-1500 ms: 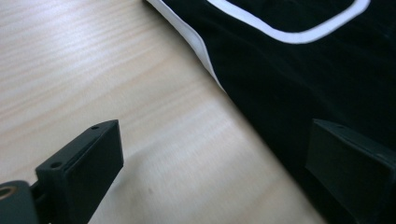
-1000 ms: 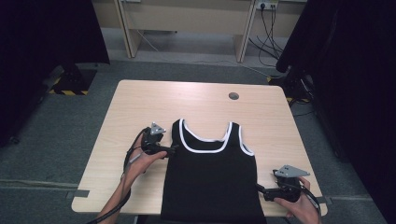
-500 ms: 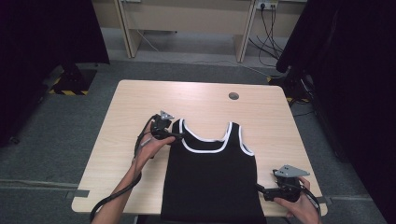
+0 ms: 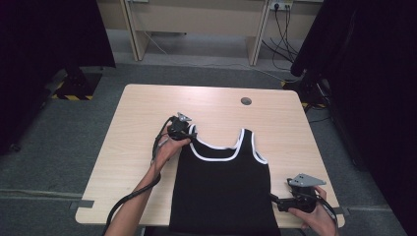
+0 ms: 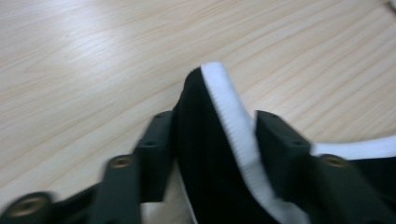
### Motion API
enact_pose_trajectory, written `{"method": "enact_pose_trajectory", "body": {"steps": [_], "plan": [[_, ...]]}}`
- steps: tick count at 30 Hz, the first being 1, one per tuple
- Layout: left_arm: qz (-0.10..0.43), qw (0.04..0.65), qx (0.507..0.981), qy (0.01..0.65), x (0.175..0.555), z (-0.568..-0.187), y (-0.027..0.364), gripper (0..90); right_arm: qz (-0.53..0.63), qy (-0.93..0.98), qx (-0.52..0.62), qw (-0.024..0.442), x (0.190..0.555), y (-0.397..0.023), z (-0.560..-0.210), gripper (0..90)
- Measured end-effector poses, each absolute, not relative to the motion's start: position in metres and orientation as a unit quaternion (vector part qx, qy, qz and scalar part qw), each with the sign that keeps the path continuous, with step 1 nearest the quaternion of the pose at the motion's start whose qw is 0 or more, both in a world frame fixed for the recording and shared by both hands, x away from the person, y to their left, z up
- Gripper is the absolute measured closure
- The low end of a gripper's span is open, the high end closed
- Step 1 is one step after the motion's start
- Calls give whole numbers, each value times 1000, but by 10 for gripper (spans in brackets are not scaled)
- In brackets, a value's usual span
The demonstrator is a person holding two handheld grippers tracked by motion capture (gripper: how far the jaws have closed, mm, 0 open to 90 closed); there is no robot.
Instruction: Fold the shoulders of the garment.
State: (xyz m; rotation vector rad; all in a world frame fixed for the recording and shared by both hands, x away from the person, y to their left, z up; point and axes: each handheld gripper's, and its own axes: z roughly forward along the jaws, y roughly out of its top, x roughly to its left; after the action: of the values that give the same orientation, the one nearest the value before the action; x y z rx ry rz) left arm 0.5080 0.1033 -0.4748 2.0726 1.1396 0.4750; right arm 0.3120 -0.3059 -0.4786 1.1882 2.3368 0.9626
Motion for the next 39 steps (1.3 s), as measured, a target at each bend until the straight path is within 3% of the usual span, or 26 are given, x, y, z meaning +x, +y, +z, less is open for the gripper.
{"method": "enact_pose_trajectory", "body": {"steps": [3, 6, 15, 23, 28, 34, 39], "plan": [[180, 360, 805, 436, 505, -474, 100, 724, 340, 824, 419, 173, 312, -306, -479, 99], [175, 367, 806, 431, 501, -472, 100, 798, 340, 824, 419, 173, 312, -306, -479, 99], [169, 417, 794, 408, 476, -444, 105, 814, 340, 824, 419, 173, 312, -306, -479, 99], [183, 434, 804, 363, 428, -426, 105, 805, 339, 824, 419, 173, 312, -306, -479, 99], [184, 436, 812, 342, 394, -432, 102, 787, 339, 824, 419, 173, 312, -306, -479, 99], [187, 418, 826, 327, 364, -441, 104, 701, 339, 824, 419, 173, 312, -306, -479, 99], [171, 417, 832, 324, 348, -438, 103, 457, 339, 824, 420, 173, 312, -305, -479, 99]]}}
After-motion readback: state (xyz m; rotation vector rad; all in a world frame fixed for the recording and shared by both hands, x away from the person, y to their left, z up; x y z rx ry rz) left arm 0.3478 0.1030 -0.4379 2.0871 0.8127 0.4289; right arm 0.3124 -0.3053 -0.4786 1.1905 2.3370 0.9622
